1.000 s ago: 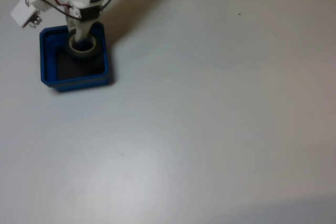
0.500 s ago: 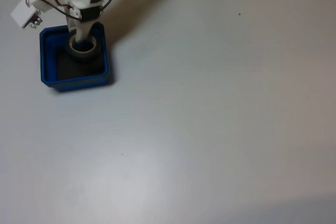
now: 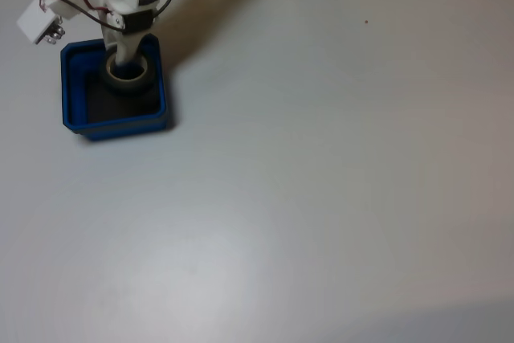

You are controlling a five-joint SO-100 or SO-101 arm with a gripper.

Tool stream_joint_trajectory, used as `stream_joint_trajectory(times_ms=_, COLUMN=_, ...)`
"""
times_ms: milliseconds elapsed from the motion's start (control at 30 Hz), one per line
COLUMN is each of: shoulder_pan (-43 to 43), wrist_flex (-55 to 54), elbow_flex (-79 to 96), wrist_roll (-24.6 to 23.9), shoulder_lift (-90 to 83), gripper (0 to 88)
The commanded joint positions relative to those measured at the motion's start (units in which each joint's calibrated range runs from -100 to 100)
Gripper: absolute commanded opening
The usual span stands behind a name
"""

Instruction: Pick the black tape roll and drop it in the blue box

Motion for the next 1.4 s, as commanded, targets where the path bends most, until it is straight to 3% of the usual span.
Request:
stream_joint_trajectory(times_ms=0, shoulder_pan=0.3, wrist_flex=-0.6, elbow_flex=-4.16, wrist_roll=0.21, shoulder_lift=-0.44, gripper=1.2)
stream_joint_trajectory(times_ms=1367, shoulder_pan=1.67, wrist_flex=-4.32, elbow_flex=-4.16, wrist_roll=0.39, shoulder_lift=4.08, gripper=1.2)
